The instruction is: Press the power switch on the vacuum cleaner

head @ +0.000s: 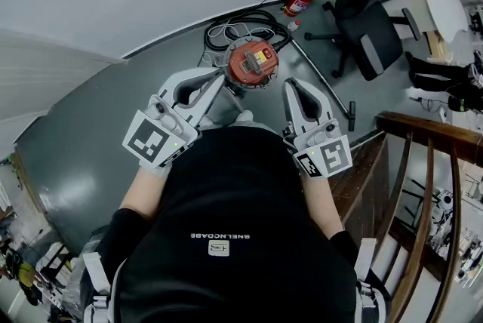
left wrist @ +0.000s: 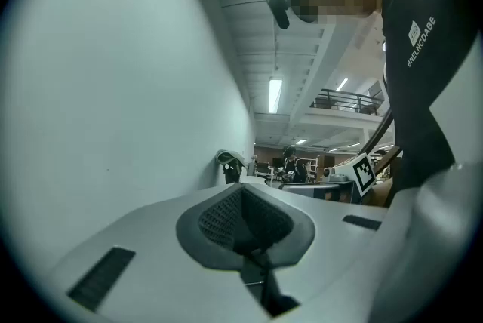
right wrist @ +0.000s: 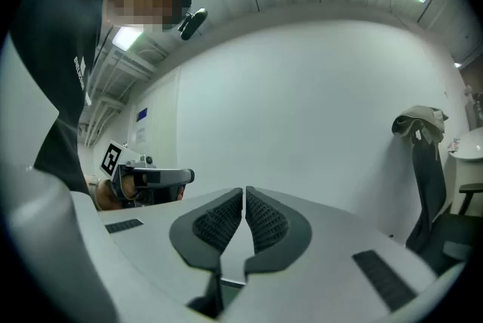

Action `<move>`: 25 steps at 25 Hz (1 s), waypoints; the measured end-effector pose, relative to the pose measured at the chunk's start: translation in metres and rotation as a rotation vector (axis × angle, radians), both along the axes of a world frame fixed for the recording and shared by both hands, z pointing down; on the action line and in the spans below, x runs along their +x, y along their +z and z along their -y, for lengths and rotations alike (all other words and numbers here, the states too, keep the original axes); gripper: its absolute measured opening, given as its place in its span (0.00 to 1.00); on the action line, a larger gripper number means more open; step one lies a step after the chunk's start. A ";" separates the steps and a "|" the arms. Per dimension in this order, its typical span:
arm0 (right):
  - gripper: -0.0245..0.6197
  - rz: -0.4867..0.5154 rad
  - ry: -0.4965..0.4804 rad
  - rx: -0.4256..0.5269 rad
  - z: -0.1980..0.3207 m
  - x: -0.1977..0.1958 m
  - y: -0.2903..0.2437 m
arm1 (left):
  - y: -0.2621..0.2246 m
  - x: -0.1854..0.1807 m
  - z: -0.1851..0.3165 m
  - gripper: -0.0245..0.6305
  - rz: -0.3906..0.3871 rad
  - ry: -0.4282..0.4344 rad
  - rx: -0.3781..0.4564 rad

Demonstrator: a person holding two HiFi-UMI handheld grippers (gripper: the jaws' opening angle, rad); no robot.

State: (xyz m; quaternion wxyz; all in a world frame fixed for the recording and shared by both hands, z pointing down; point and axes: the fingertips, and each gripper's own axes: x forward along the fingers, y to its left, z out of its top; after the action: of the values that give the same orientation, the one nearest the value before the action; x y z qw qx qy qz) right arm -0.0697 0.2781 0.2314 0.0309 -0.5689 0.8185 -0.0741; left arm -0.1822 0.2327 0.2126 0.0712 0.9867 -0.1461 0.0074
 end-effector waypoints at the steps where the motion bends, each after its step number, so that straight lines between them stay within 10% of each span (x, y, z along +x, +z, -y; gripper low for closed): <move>1: 0.10 0.004 0.002 0.001 -0.002 0.003 -0.001 | 0.000 0.002 -0.002 0.06 0.004 0.001 0.003; 25: 0.10 0.149 0.004 -0.045 -0.023 0.115 0.032 | 0.031 0.073 0.001 0.06 0.078 -0.149 -0.065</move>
State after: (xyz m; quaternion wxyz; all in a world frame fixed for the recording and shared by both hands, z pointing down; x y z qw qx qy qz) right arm 0.0450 0.3010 0.2629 0.0790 -0.5639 0.8110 -0.1344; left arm -0.1092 0.2321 0.2437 0.0980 0.9692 -0.2213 0.0451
